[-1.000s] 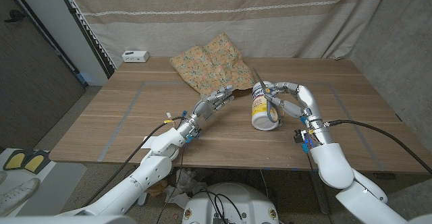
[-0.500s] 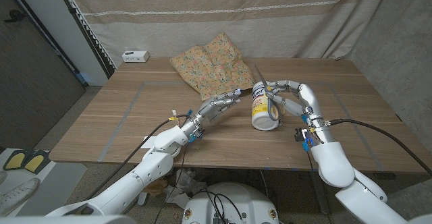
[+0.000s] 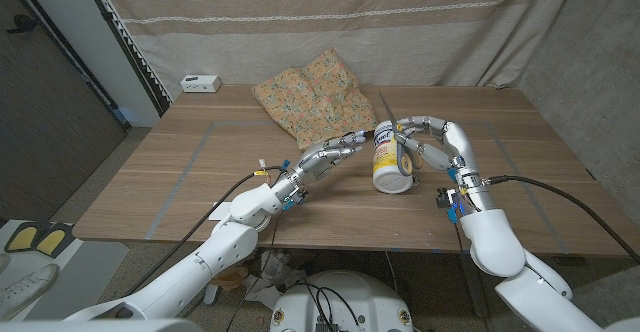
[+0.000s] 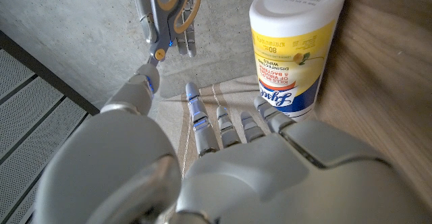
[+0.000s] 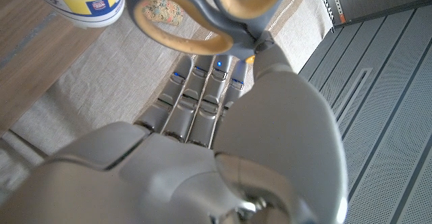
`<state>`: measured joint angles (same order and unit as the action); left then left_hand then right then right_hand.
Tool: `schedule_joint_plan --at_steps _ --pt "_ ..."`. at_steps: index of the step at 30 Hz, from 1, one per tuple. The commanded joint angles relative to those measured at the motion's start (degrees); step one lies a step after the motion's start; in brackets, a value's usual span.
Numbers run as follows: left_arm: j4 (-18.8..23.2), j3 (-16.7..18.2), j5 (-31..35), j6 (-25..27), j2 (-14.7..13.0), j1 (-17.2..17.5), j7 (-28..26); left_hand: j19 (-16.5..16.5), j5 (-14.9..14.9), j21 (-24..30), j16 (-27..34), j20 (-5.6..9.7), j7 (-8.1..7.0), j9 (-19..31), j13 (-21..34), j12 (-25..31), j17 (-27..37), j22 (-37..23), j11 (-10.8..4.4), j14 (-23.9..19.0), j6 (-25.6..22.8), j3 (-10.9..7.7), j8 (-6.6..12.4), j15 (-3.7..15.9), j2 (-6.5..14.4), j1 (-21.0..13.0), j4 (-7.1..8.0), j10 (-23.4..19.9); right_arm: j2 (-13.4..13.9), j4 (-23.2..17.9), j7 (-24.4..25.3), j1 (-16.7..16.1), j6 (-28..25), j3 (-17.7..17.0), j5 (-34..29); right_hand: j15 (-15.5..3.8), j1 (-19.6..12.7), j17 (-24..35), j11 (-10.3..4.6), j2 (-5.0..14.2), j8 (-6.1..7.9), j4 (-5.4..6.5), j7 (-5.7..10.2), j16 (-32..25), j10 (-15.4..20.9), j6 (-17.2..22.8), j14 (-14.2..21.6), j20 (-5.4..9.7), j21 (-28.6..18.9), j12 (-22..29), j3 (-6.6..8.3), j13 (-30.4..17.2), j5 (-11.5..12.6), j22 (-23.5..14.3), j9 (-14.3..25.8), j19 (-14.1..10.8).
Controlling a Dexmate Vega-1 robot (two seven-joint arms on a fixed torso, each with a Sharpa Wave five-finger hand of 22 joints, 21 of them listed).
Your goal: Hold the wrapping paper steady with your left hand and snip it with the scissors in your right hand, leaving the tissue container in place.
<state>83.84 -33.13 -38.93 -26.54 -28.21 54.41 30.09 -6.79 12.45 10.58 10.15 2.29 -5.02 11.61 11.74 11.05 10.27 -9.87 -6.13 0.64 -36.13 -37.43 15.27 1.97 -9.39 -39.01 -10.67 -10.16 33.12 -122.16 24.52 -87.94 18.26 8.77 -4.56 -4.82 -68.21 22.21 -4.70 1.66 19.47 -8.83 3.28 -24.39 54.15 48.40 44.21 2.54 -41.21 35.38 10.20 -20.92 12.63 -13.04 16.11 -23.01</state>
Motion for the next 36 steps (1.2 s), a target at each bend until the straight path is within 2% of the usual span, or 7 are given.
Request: schedule_joint_plan --at_steps 1,9,17,25,27,28,36 --pt "2.9 -0.7 1.3 0.9 -0.9 0.6 -2.6 0.4 0.4 -0.1 0.0 2.91 0.61 0.1 0.2 0.2 0.1 -0.1 0.0 0.4 -1.4 0.1 0.59 2.52 -0.1 -0.9 0.34 0.4 -0.5 -0.5 -0.7 0.4 1.0 0.6 0.0 -8.89 -6.9 0.2 -3.98 6.28 -0.24 0.1 -0.11 -0.3 4.0 0.5 0.7 2.14 -0.6 0.4 0.18 -2.3 0.4 -0.1 0.2 0.3" --pt "3.7 -1.2 2.0 0.3 -1.3 0.9 -2.9 0.5 0.4 0.1 0.2 2.88 0.94 0.0 0.1 0.3 0.1 -0.1 -0.37 0.7 -4.0 0.39 1.34 2.46 -0.3 -1.4 0.48 0.7 -1.3 -0.5 -0.7 0.5 1.3 1.2 0.1 -8.88 -6.9 0.4 -4.01 6.29 -0.33 0.13 0.03 -0.3 4.0 0.4 0.7 2.16 -1.0 0.3 0.19 -2.3 0.3 -0.1 0.3 0.5" --pt "5.5 -1.7 2.9 1.4 -2.1 1.2 -4.0 0.2 0.4 0.3 0.3 2.65 1.71 -0.1 0.1 0.3 0.1 -0.1 -0.5 0.8 -4.0 0.88 1.08 2.23 -0.8 -1.7 0.49 1.2 -1.6 0.1 -1.3 1.5 1.5 2.5 0.7 -8.92 -7.0 0.5 -3.86 6.29 -0.27 0.1 0.0 -0.3 4.2 0.8 0.8 2.13 -1.3 0.3 0.2 -2.1 0.2 0.0 0.3 0.5" --pt "4.8 -2.7 3.8 1.2 -1.4 0.4 -3.9 0.1 0.3 0.4 0.5 2.43 1.39 -0.2 0.0 0.5 0.1 -0.1 -0.17 0.8 -2.7 2.19 0.18 1.97 -1.5 -1.2 0.76 1.3 -1.9 -0.1 -1.0 1.9 0.8 3.3 0.1 -8.91 -7.1 0.5 -4.09 6.31 -0.36 0.12 0.08 -0.1 4.4 0.8 0.8 2.14 -1.5 0.3 0.27 -2.0 0.2 0.0 0.3 0.6" --pt "5.5 -3.3 4.8 2.6 -2.1 -0.4 -3.9 0.1 0.3 0.4 0.5 1.25 1.21 -0.2 0.0 0.4 0.1 -0.1 0.79 1.0 -0.9 3.34 -0.78 0.83 -1.6 -0.6 1.07 1.9 -1.8 -0.2 -1.0 1.9 0.8 3.6 0.0 -8.87 -7.0 0.5 -4.08 6.16 -0.35 0.14 0.01 -0.2 4.4 0.8 0.8 2.19 -1.6 0.3 0.17 -2.1 0.1 0.0 0.3 0.6" --pt "5.4 -3.5 4.9 2.8 -2.0 -0.6 -3.8 0.0 0.5 0.5 0.5 0.92 0.82 -0.2 0.0 0.4 0.2 -0.1 0.62 1.1 0.0 3.94 -1.27 0.45 -1.6 -0.3 1.22 2.3 -1.7 -0.3 -1.1 1.9 0.8 3.6 0.0 -8.87 -7.0 0.5 -4.06 6.17 -0.36 0.15 -0.01 -0.2 4.4 0.8 0.8 2.17 -1.6 0.3 0.17 -2.1 0.1 0.1 0.3 0.6" --pt "5.6 -3.7 5.6 3.2 -1.6 -0.9 -5.1 -0.3 1.0 0.6 0.6 0.95 0.23 -0.1 0.1 0.6 0.2 -0.1 0.53 1.1 -0.5 5.24 -1.22 0.26 -1.8 0.3 1.37 2.3 -1.5 -0.7 -1.1 1.7 0.1 3.9 0.3 -8.81 -7.0 0.5 -3.95 6.22 -0.39 0.17 0.0 0.0 4.3 0.9 0.8 2.22 -1.8 0.2 0.23 -2.0 0.2 0.1 0.3 0.7"
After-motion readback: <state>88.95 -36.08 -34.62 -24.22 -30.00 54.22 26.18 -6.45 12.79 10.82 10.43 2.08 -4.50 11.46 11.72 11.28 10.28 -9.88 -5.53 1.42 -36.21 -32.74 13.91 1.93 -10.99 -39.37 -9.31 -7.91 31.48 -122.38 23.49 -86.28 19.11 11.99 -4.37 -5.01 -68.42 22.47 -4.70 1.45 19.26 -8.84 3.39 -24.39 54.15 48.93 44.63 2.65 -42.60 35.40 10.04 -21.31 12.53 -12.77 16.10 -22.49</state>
